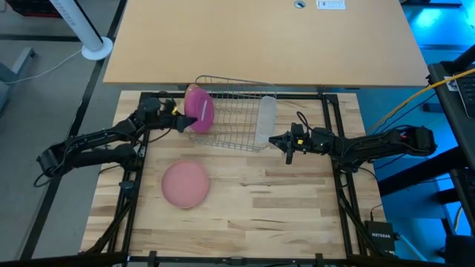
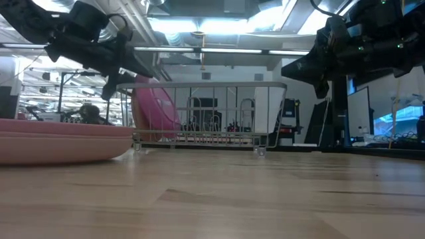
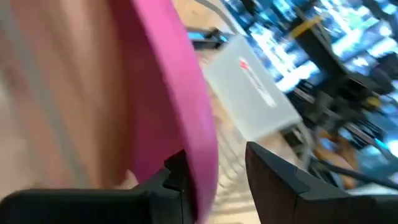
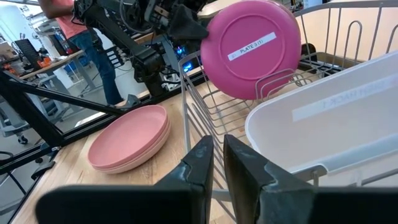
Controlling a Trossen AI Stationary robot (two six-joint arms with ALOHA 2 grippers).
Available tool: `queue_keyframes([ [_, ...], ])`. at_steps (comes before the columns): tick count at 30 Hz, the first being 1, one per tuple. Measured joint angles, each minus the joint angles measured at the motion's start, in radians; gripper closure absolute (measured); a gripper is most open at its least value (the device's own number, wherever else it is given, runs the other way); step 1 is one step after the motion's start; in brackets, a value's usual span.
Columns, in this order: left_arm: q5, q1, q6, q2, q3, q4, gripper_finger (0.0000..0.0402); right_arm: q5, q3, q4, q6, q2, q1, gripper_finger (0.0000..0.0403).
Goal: Sort dishes
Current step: Put the dark pink plate into the dish rack
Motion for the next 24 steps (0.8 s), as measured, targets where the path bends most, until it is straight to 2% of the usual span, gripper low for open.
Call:
queue_keyframes([
  [3,0.048,0.000,0.032,-0.008,0.000,-0.004,0.0286,0.000,0.000,-0.005,0.000,0.000,0.000,0.0358],
  [10,0.054,0.047,0.058,-0.037,0.000,-0.023,0.0286,0.000,0.000,-0.024,0.000,0.000,0.000,0.0358],
  [17,0.056,0.122,0.109,-0.092,0.000,-0.131,0.0286,0.000,0.000,-0.031,0.011,0.000,0.000,0.0358],
  [24,0.057,0.133,0.115,-0.158,0.000,-0.177,0.0286,0.000,0.000,-0.032,0.011,0.000,0.000,0.0358],
])
